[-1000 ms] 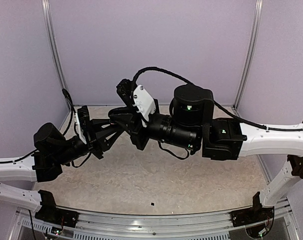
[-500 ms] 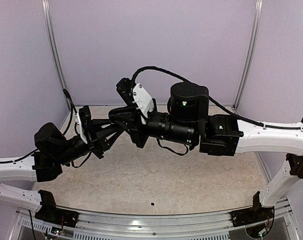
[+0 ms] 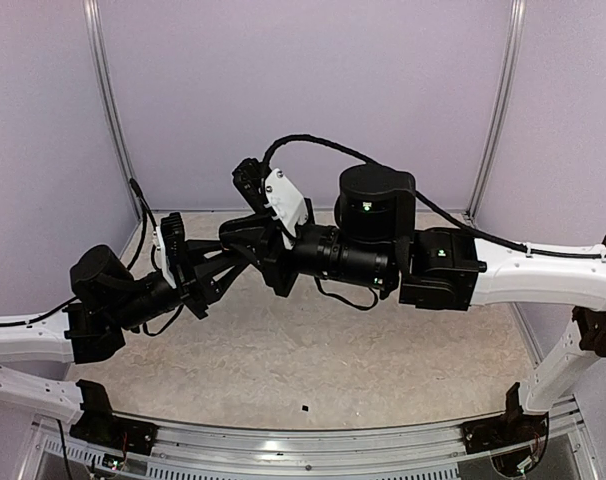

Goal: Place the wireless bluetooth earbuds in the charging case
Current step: Insert the left earbud into the left side groove of the charging case.

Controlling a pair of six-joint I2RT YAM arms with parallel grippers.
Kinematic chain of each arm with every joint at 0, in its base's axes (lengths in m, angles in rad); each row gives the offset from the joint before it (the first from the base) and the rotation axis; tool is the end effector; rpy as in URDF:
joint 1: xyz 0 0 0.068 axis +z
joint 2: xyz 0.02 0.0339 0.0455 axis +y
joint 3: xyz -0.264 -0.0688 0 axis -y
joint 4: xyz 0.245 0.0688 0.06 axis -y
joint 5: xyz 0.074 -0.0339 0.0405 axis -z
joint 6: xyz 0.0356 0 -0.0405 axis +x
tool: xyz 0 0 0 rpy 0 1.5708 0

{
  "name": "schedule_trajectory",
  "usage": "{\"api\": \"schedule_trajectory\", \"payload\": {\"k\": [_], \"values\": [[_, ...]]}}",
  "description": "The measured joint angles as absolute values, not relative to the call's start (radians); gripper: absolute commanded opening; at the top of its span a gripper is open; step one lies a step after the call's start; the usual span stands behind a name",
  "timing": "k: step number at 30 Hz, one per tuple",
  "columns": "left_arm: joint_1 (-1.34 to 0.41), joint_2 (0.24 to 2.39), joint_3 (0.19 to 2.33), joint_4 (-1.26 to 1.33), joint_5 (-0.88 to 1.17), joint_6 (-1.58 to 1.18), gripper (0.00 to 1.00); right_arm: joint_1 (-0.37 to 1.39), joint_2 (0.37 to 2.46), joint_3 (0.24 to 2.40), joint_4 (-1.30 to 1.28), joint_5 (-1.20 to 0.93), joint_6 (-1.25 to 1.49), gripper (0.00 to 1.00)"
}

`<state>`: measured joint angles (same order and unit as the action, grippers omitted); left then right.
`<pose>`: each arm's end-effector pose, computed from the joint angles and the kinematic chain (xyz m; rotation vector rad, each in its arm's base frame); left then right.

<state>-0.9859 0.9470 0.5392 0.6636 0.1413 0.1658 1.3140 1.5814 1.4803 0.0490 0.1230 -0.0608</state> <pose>0.1174 -0.1864 0.3133 0.8416 1.0683 -0.7872 0.1012 0.3682 0.4068 -0.9961 1.3690 0.8565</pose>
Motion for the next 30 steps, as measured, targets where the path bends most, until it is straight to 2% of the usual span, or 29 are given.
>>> {"api": "schedule_trajectory", "payload": {"k": [13,30], "values": [[-0.976,0.947,0.539,0.665,0.205,0.136,0.02,1.305,1.574,1.48,0.033,0.069,-0.054,0.18],[-0.961,0.947,0.539,0.664,0.26,0.112,0.02,1.302,1.574,1.48,0.025,0.064,-0.062,0.31]]}}
